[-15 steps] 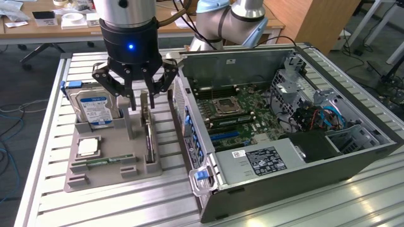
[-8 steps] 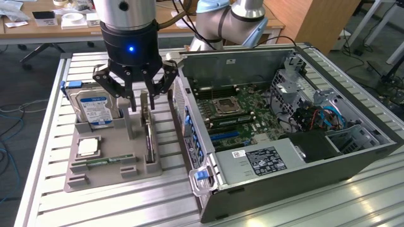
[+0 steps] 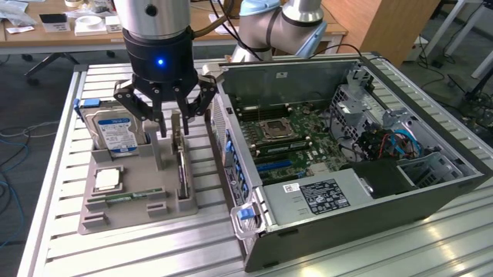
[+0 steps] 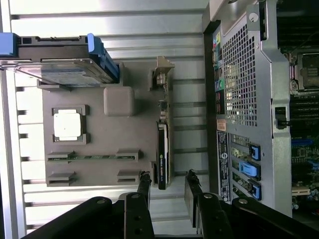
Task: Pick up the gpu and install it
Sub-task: 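Pick up the gpu and move the gpu toward the slot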
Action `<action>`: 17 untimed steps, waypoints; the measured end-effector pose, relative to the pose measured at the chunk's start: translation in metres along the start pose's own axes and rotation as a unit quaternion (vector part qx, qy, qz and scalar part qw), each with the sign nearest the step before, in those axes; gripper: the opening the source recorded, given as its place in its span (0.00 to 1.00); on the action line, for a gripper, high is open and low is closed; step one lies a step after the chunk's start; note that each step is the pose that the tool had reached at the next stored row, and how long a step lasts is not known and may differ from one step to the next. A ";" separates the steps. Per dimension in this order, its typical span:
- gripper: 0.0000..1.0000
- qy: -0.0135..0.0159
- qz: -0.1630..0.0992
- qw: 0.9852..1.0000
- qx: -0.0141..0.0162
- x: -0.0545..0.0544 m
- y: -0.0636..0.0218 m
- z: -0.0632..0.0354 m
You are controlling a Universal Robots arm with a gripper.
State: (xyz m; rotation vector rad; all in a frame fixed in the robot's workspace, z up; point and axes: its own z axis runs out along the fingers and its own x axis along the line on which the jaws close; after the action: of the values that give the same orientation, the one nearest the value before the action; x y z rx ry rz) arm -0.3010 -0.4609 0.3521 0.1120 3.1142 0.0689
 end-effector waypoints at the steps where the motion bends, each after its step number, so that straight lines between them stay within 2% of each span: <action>1: 0.42 0.000 0.000 1.000 0.000 0.000 0.0000 0.0002; 17: 0.42 0.000 0.000 1.000 0.000 0.000 -0.0002 0.0037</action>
State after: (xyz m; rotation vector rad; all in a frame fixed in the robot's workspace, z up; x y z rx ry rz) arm -0.3010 -0.4609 0.3484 0.1119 3.1143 0.0689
